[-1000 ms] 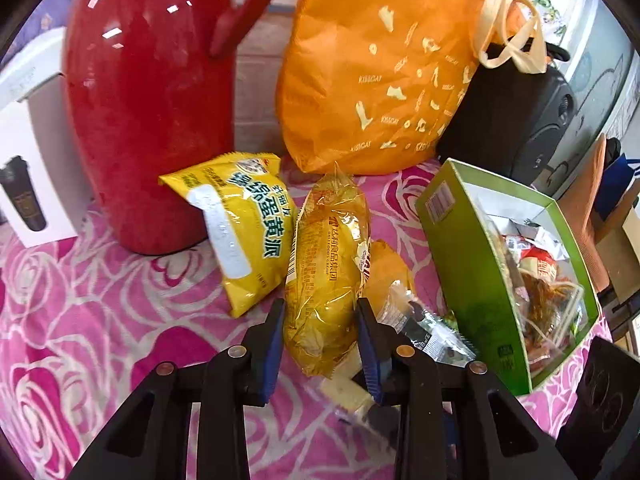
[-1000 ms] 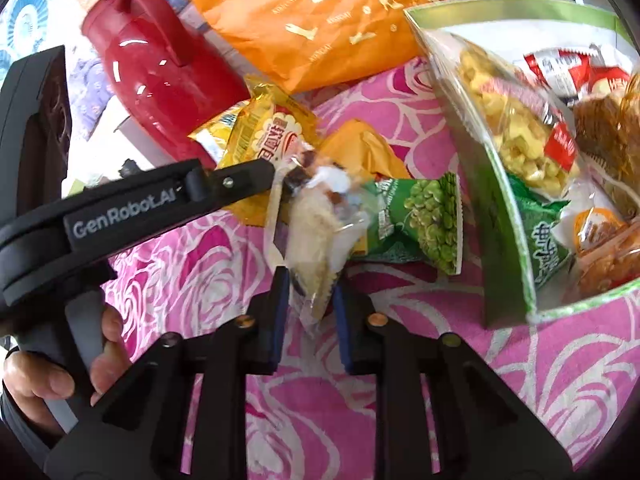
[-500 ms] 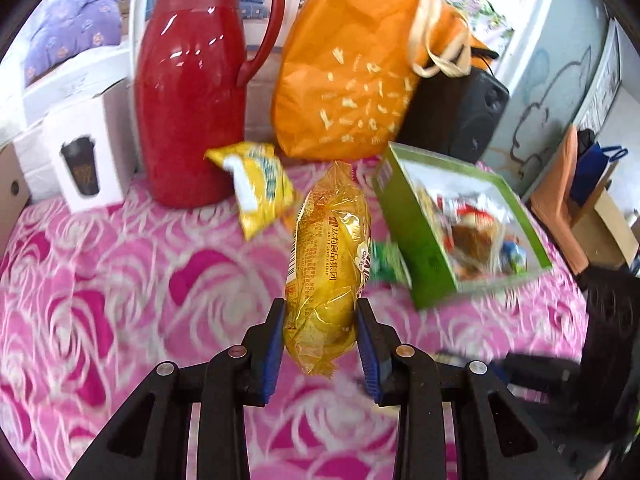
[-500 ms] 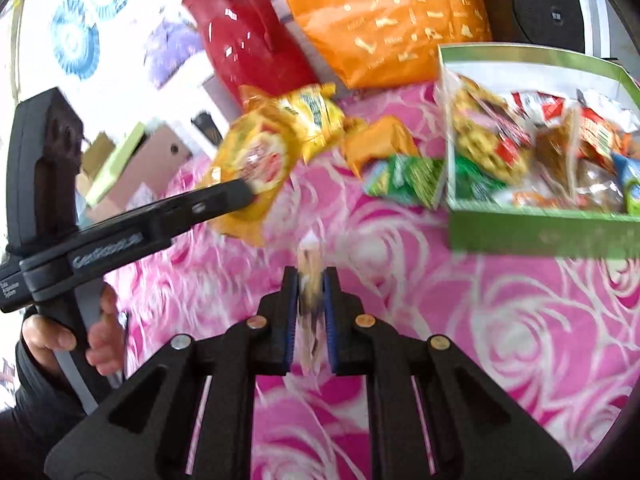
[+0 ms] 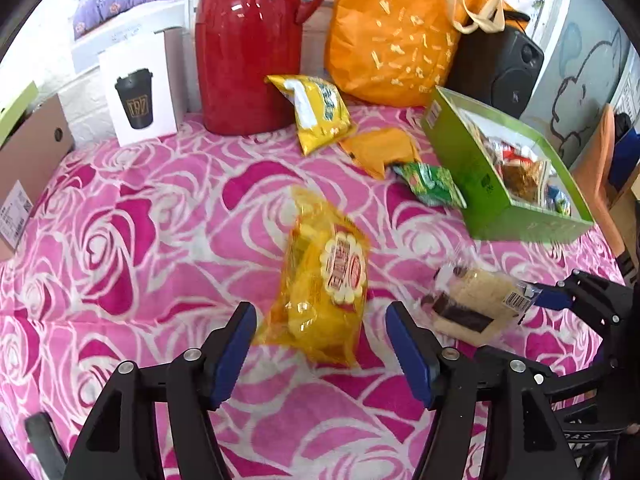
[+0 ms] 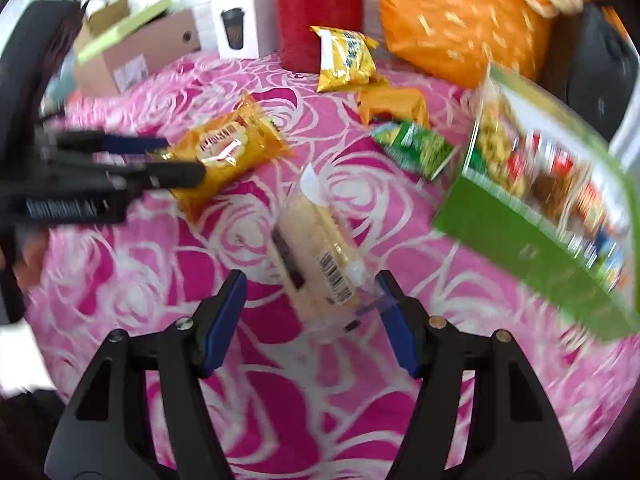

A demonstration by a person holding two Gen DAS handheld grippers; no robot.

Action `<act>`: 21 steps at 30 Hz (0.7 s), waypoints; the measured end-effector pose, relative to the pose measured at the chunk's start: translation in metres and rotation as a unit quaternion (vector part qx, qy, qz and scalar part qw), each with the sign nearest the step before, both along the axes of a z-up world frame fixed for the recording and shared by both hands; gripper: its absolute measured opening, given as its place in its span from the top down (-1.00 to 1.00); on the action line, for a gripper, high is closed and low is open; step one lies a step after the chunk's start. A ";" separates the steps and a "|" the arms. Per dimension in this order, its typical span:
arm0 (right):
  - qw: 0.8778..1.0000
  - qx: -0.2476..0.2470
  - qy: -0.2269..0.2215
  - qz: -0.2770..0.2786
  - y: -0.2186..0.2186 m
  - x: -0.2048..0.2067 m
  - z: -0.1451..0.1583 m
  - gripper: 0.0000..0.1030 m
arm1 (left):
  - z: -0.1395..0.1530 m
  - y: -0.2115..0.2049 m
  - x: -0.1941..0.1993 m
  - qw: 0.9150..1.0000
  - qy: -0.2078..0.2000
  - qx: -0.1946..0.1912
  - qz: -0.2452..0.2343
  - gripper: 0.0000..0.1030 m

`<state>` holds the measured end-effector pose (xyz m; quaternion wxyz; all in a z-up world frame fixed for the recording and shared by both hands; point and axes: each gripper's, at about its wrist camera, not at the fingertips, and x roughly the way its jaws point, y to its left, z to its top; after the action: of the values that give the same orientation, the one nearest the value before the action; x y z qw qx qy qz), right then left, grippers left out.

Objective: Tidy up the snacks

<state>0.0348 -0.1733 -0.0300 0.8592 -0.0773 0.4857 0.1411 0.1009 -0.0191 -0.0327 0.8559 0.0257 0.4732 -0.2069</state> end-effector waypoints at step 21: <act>0.997 -0.016 0.053 0.050 -0.011 0.038 -0.026 -0.30 | 0.009 0.008 0.002 0.999 -0.029 -0.018 -0.006 -0.49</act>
<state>0.0730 -0.1844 -0.0564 0.8226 -0.1071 0.5287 0.1799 0.1028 -0.0114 -0.0238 0.8685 0.0190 0.4440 -0.2195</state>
